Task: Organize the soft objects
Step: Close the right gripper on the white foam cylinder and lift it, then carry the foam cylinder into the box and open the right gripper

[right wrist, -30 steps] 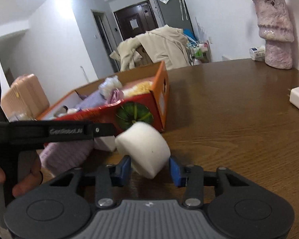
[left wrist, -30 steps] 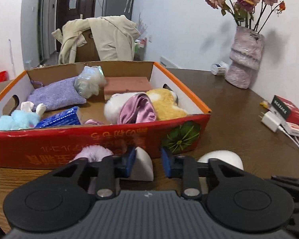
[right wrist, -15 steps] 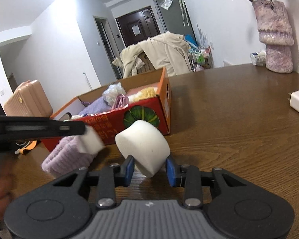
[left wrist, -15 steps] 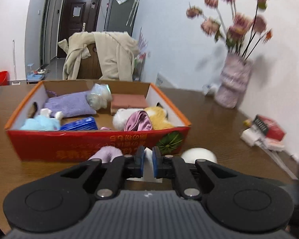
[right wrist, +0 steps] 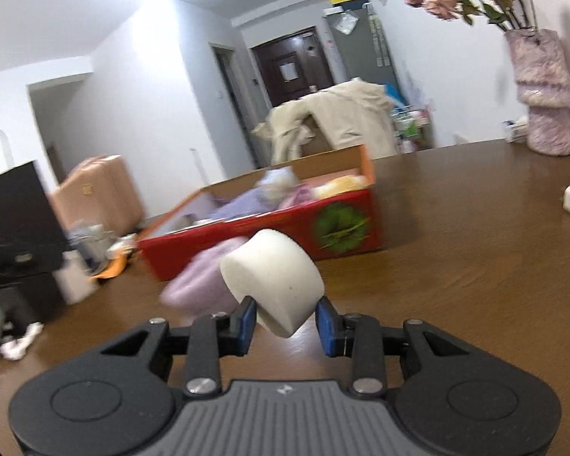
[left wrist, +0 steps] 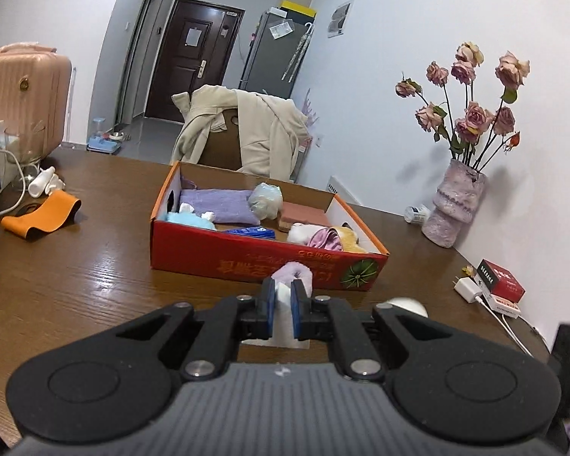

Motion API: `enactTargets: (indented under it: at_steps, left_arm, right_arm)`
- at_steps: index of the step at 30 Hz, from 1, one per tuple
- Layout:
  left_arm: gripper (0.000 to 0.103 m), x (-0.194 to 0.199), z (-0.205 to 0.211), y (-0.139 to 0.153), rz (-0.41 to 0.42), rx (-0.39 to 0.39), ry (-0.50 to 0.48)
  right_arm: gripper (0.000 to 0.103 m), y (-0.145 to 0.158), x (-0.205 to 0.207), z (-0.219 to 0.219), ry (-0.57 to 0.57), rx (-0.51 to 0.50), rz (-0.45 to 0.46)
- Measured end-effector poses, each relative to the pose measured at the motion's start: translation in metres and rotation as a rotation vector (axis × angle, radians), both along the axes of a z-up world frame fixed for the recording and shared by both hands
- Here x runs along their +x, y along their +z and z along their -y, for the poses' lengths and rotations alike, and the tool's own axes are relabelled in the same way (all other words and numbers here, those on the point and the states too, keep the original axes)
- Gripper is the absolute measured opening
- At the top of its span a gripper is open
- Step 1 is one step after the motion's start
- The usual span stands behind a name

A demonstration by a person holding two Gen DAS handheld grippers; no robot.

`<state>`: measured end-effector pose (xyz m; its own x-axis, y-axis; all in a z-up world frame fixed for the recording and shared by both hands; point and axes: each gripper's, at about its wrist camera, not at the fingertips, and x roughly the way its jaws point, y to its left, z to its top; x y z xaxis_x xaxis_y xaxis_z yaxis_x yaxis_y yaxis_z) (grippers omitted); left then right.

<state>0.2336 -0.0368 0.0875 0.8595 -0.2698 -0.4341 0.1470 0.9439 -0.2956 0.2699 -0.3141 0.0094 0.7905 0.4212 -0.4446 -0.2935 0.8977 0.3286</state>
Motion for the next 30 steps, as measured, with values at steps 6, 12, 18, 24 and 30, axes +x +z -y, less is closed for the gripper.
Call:
enactTargets:
  at_steps: [6,12,18,24,30]
  left_arm:
    - [0.009,0.025,-0.015,0.008,0.030,-0.010,-0.040]
    - [0.009,0.124,-0.021,0.034,0.035,0.015,-0.090]
    - [0.010,0.239,-0.023,0.008,-0.082,-0.024,-0.040]
    - [0.021,0.285,-0.020,-0.032,-0.168,0.031,-0.017]
    - [0.047,0.270,-0.030,-0.034,-0.137,0.046,-0.044]
  right_arm:
    - [0.033,0.021,-0.014,-0.029,0.059,-0.051,0.016]
    - [0.033,0.067,0.056,-0.050,0.081,-0.160,0.112]
    - [0.033,0.065,0.193,-0.086,0.058,-0.292,0.016]
    - [0.037,0.035,0.273,-0.118,0.032,-0.371,-0.158]
    - [0.058,0.035,0.265,-0.124,0.068,-0.351,-0.146]
